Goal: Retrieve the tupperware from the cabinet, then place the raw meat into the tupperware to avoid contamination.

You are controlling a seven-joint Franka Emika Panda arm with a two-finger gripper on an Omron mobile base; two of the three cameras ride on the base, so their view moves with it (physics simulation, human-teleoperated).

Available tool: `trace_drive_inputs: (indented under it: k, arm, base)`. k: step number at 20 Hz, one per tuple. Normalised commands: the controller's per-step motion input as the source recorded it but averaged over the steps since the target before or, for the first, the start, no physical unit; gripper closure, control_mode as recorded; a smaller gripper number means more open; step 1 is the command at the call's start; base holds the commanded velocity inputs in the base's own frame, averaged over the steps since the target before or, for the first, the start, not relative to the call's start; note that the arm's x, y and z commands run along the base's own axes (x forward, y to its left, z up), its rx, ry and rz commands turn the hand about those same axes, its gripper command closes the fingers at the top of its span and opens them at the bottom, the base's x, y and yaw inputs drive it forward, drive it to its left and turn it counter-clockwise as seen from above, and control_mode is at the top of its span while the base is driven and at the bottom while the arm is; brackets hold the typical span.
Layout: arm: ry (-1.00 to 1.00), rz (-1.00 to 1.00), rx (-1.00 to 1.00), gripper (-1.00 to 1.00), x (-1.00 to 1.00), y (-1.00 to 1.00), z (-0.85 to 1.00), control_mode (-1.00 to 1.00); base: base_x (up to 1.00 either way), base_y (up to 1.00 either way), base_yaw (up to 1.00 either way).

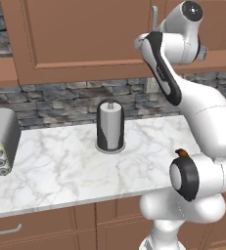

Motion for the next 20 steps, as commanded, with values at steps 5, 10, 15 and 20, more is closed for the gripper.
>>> trace_drive_inputs:
  k: [5,10,15,20]
  arm:
    - [0.0,0.0,0.0,-1.0,0.34,-0.07,-0.01,-1.0]
    - [0.0,0.0,0.0,-1.0,0.35,-0.02,-0.02,-1.0]
    - [0.0,0.0,0.0,-1.0,0.36,0.02,-0.03,-1.0]
    - [-0.01,0.0,0.0,1.0,0.31,0.03,-0.07,-1.0]
  base:
    - [0.0,0.0,0.0]
    - [0.0,0.0,0.0]
    - [0.0,0.0,0.0]
    - [0.0,0.0,0.0]
